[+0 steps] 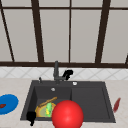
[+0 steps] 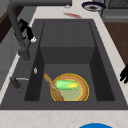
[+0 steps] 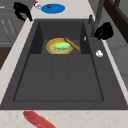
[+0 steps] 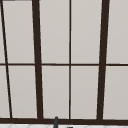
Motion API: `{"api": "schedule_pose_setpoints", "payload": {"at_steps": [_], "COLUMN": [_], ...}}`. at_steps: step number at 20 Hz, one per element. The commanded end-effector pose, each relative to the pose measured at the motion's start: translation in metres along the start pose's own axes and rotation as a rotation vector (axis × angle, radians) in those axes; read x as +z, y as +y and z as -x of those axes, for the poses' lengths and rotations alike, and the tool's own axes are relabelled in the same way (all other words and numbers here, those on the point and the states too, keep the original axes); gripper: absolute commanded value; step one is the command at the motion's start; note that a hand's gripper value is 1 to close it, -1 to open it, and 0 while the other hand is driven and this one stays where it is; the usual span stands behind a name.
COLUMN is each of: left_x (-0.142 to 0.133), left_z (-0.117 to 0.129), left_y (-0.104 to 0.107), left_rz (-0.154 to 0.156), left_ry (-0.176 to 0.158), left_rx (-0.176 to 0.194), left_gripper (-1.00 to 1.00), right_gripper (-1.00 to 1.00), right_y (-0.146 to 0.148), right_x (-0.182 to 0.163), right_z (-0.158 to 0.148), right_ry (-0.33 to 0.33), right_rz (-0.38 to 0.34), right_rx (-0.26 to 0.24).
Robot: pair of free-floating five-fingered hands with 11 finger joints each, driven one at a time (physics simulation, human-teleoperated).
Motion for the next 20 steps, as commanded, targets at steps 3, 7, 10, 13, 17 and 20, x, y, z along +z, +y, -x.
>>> {"api": "schedule_pose_setpoints", "payload": {"at_steps": [3,7,10,13,17,20], "left_x": [0.0,0.0,0.0,0.0,0.0,0.0], "left_z": [0.0,0.0,0.0,0.0,0.0,0.0], "left_y": [0.0,0.0,0.0,0.0,0.0,0.0], "left_rz": [0.0,0.0,0.0,0.0,0.0,0.0], "left_ry": [0.0,0.0,0.0,0.0,0.0,0.0], "left_rx": [0.0,0.0,0.0,0.0,0.0,0.0], "left_gripper": [0.0,0.0,0.0,0.0,0.0,0.0], "right_gripper": [1.0,1.0,1.0,1.0,1.0,1.0], "right_y": [-0.0168,-0.0144,-0.0139,-0.0125,-0.0136,-0.0132], "right_x": [-0.0092,-0.0085,-0.0085,-0.0085,-0.0081,-0.0085], "right_z": [-0.023,-0.0228,-0.0227,-0.0219,-0.0218,-0.0224], "right_ry": [0.046,0.053,0.061,0.071,0.079,0.083], "right_rz": [-0.06,-0.037,-0.03,-0.033,-0.025,-0.023], "right_rx": [-0.004,0.007,0.003,0.0,-0.003,-0.003]}}
